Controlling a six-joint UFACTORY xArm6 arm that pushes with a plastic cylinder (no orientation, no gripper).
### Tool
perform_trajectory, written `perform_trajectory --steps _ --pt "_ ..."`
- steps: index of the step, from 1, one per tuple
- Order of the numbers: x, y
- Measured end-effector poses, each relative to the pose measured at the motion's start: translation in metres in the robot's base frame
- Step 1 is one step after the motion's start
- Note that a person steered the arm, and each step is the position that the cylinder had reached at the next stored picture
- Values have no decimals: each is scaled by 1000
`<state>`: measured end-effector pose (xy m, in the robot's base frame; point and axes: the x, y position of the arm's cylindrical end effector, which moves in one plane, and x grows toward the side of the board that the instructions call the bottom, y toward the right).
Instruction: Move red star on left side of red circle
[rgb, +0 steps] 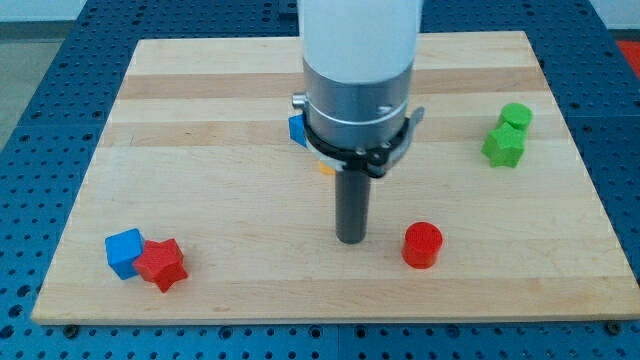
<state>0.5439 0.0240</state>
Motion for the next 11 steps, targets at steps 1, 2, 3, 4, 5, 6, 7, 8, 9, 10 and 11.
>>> perform_trajectory --steps 1,2,3,4,5,6,7,8,9,10,11 --pt "11 48" --pt "11 118" --pt "11 163" --pt "11 172" --pt "11 133" --pt "31 80" --pt "74 59" --pt "75 54" --pt "75 54" --pt "75 32" --pt "74 -33"
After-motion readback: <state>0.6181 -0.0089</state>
